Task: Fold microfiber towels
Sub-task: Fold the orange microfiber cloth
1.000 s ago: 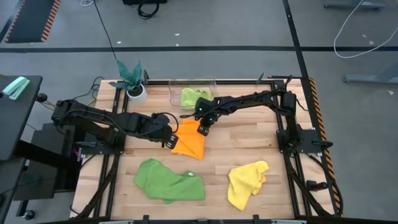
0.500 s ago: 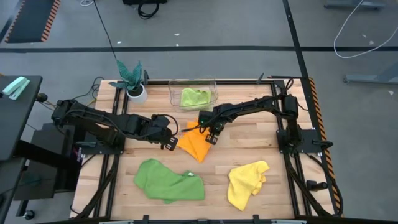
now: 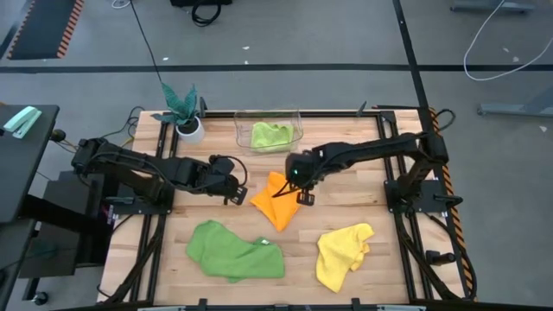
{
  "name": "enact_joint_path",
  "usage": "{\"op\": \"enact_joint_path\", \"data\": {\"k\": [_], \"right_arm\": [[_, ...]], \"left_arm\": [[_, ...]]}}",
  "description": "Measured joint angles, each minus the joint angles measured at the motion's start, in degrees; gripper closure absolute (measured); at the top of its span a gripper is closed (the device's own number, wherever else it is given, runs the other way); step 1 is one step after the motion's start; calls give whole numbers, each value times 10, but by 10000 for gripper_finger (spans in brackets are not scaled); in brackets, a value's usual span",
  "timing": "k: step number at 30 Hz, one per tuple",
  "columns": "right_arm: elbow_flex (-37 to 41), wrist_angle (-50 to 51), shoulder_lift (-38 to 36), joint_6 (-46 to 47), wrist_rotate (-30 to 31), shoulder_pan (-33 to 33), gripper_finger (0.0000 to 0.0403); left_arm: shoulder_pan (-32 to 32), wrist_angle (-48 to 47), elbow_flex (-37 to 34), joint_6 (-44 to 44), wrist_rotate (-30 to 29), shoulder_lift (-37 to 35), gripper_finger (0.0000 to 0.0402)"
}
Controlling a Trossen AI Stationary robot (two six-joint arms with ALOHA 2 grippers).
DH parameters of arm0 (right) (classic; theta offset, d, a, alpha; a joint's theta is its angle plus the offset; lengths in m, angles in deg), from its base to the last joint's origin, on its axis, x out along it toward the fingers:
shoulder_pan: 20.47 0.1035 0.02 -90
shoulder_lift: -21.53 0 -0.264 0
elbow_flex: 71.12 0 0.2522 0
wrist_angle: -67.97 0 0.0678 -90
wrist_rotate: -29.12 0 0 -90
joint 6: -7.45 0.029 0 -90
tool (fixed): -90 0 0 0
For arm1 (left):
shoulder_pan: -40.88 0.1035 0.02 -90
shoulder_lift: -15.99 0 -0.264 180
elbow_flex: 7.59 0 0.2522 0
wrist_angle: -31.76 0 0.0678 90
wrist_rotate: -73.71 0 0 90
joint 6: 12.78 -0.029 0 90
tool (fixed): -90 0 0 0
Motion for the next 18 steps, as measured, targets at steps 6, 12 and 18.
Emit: {"op": "enact_joint_path", "data": {"k": [6, 12, 18], "right_arm": [[0, -52, 47, -77, -84, -60, 401], [0, -68, 74, -134, -93, -88, 402], [0, -74, 91, -154, -119, -95, 402]], "left_arm": [[17, 52, 0, 0, -17, 19, 391], [2, 107, 0, -33, -2, 62, 382], [-23, 108, 0, 8, -9, 69, 376]]}}
